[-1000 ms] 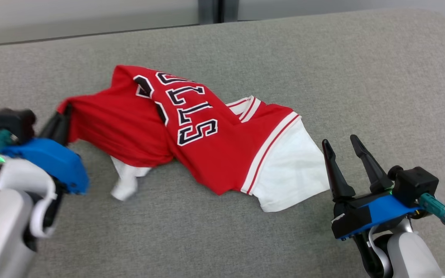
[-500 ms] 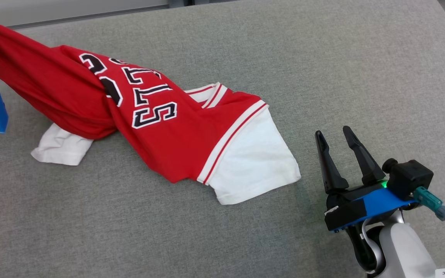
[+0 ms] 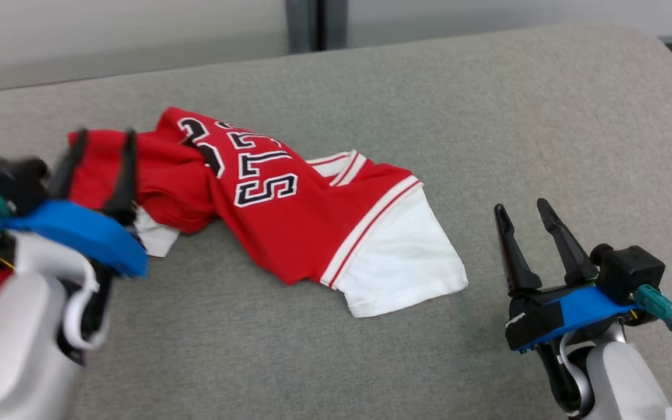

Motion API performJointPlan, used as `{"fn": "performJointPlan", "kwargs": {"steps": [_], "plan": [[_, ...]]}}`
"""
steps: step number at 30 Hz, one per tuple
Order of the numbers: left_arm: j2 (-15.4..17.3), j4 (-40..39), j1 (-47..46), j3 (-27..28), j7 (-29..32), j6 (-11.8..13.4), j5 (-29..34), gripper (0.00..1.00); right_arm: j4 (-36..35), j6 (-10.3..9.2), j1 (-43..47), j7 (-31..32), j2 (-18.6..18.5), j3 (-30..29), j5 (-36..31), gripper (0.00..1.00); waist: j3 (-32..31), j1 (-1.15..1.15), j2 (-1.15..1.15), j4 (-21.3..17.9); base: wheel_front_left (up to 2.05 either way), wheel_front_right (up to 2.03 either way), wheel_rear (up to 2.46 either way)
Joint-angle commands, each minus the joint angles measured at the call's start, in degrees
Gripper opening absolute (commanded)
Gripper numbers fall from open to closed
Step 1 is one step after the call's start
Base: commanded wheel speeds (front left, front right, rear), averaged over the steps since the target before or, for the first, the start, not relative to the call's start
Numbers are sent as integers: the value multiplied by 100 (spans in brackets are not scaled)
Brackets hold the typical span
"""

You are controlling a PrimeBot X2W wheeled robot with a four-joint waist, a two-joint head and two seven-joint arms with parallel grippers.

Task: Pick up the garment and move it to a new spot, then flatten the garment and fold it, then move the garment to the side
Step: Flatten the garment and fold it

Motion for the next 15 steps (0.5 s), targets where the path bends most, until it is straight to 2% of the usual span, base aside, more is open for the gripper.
{"fn": "performJointPlan", "kwargs": {"steps": [1, 7, 11, 15], "plan": [[-269, -32, 363, -54, -307, -29, -98, 100, -77, 3, 109, 81, -8, -62, -93, 100, -145, 0, 0, 105, 0, 0, 0], [-819, -29, 1100, -211, -1179, -50, -86, 100, -325, 3, 289, 360, -9, -175, -267, 100, -497, 0, 0, 365, 0, 0, 0], [-961, -82, 1369, -253, -1434, 54, 86, 100, -415, 3, 390, 474, -9, -209, -296, 100, -631, 0, 0, 453, 0, 0, 0], [-1161, -230, 1836, -77, -1577, 299, 358, 100, -536, 3, 615, 606, -9, -288, -346, 100, -788, 0, 0, 557, 0, 0, 0]]}}
